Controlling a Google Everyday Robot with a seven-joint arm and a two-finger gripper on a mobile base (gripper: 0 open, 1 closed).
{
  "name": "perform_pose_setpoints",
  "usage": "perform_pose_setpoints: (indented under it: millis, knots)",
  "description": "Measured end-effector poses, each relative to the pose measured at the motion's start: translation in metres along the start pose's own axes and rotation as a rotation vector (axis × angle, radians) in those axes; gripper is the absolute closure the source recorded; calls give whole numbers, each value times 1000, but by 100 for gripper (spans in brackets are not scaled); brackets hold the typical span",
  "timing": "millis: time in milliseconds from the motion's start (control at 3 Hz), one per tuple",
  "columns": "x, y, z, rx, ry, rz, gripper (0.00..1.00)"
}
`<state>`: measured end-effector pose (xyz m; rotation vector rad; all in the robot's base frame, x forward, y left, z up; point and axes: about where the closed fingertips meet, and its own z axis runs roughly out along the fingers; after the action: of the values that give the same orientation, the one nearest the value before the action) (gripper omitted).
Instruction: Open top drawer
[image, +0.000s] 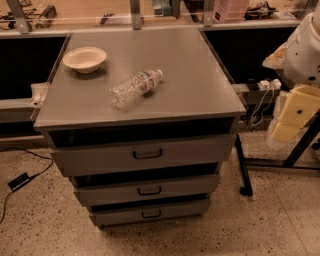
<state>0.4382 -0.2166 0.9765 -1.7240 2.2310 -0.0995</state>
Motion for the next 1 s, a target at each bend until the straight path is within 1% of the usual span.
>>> perform_pose_setpoints:
  millis: [333,667,1000]
  knots:
    - [0,0,5,-6,1,1,0]
    - [-1,0,35,-37,11,-3,0]
    - [9,11,106,-58,28,-60,0]
